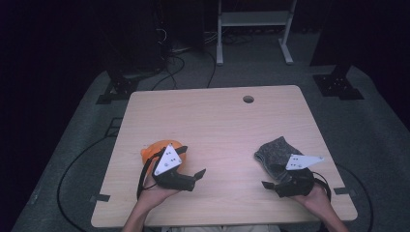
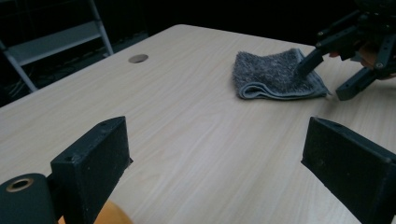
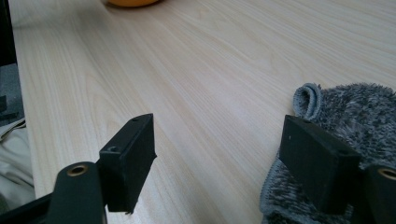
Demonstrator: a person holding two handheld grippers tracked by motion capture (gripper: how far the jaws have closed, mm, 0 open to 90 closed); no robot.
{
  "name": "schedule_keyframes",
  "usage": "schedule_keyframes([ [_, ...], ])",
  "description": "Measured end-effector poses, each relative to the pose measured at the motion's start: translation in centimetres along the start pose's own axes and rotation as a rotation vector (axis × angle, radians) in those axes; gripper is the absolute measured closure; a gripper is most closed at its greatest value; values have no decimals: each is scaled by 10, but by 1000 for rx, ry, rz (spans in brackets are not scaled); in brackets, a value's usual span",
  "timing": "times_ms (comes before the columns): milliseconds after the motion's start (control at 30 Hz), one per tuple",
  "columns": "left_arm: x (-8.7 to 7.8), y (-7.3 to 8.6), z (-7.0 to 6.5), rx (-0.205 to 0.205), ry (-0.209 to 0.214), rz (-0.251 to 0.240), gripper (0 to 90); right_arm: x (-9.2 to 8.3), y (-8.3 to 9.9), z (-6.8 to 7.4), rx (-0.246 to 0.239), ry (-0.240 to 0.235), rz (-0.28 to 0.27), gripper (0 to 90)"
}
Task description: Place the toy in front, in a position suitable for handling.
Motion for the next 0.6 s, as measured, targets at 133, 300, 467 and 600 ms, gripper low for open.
schedule_keyframes([
  [133, -7, -4, 13, -7, -30, -24, 64, 0, 0, 1, 6, -4, -4, 256],
  [300, -16, -7, 25, -16, -74, -40, 50, 0, 0, 1, 10, -6, -1, 256],
  [467, -26, -5, 44, -37, -132, -49, 36, 2, 1, 1, 13, -10, 0, 256],
  [600, -32, -1, 57, -38, -175, -44, 35, 3, 2, 1, 10, -12, 6, 256],
])
Point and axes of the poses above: each handheld gripper's, and its own axes: x roughly forward along the jaws, y roughly out of its underside, z roughly to its left, the point moved 8 cm from there along x, roughly forward along the jaws, and after that the axes turned 13 degrees about -z, right-handed, at the moved point
